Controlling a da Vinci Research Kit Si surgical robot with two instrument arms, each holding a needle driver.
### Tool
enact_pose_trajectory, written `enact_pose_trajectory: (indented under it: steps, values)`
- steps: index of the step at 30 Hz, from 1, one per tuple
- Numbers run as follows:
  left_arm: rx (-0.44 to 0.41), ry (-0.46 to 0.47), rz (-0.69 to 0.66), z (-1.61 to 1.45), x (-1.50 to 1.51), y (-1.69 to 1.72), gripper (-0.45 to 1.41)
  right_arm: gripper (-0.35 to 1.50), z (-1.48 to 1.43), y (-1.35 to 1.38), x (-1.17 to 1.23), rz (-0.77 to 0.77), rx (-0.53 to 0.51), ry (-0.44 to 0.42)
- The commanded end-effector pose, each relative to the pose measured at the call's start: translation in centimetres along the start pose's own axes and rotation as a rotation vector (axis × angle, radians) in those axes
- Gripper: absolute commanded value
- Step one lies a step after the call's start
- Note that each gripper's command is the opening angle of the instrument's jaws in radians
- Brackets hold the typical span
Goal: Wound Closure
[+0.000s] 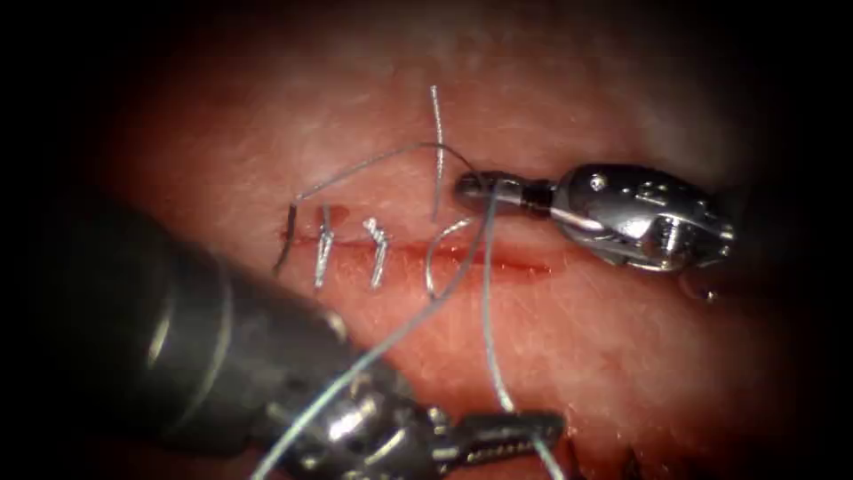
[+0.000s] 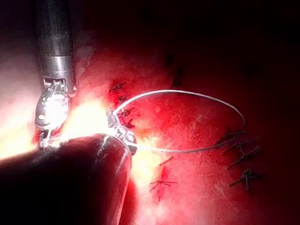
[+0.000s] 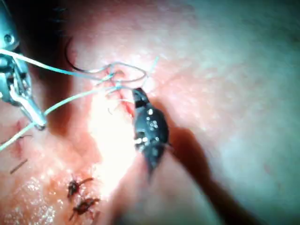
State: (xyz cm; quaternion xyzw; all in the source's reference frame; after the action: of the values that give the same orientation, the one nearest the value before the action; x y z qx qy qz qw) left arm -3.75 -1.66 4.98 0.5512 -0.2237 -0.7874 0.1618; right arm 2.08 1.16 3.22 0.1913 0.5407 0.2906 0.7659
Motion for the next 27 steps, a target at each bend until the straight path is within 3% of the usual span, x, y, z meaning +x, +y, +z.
enact_pose_trajectory:
  steps: [1,10,11,13,16,20,22,24,26,27]
  values:
    - [-0.007,0.008,-0.01,-0.09,0.07,0.05,-0.45,-0.35,-0.05,-0.2,-0.14,0.001,0.015,-0.001]
    - [-0.015,-0.024,-0.026,-0.7,-0.07,-0.12,-0.45,-0.33,-0.2,-0.88,-0.09,-0.052,0.161,0.015]
    - [-0.015,-0.029,-0.027,-0.74,-0.1,-0.12,-0.45,-0.13,-0.2,-0.91,-0.07,-0.063,0.165,0.016]
    - [-0.016,-0.035,-0.028,-0.85,-0.19,-0.13,-0.45,0.69,-0.22,-0.98,-0.02,-0.089,0.182,0.022]
    - [-0.042,-0.058,-0.036,-0.9,-0.3,-0.1,-0.45,1.43,-0.3,-0.97,0.06,-0.105,0.199,0.06]
    - [-0.075,-0.048,-0.035,-0.85,-0.25,-0.01,-0.45,1.43,-0.64,-0.79,0.21,-0.112,0.23,0.107]
    - [-0.084,-0.042,-0.033,-0.81,-0.22,0.02,-0.45,1.25,-0.83,-0.65,0.29,-0.111,0.244,0.138]
    - [-0.09,-0.042,-0.032,-0.79,-0.2,0.03,-0.45,0.85,-0.93,-0.56,0.33,-0.125,0.254,0.142]
    - [-0.092,-0.044,-0.031,-0.78,-0.19,0.05,-0.45,-0.03,-1.0,-0.42,0.39,-0.136,0.254,0.142]
    - [-0.095,-0.045,-0.035,-0.78,-0.19,0.07,-0.45,-0.35,-1.03,-0.28,0.41,-0.141,0.222,0.161]
